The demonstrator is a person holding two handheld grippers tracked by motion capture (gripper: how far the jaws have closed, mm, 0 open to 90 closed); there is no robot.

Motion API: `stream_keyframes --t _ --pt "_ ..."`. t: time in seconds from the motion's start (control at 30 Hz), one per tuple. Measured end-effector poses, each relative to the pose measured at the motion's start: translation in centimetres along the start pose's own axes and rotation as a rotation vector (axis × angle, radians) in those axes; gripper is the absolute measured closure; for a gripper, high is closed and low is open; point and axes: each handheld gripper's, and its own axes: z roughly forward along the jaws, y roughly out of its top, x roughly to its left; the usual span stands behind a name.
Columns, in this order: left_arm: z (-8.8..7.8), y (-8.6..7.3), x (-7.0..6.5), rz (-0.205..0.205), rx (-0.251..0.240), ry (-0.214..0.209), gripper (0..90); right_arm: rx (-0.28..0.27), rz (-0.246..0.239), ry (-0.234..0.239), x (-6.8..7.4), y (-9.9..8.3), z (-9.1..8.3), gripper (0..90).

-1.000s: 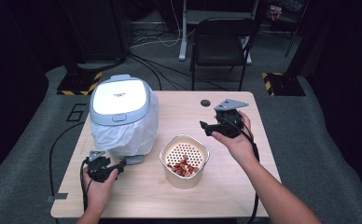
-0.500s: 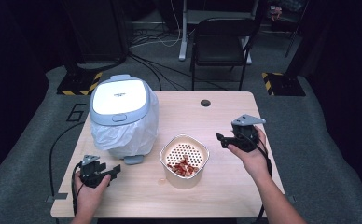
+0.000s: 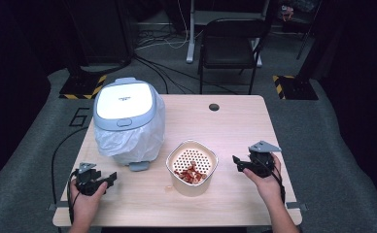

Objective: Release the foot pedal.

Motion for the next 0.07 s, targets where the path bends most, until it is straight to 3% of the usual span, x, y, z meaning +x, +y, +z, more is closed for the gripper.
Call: stream_keyframes --t 0.07 --pt "0.10 0.03 0.27 0.009 0.000 0.003 30.7 -0.003 -0.021 -0.022 -0.15 -0.73 0.54 25.7"
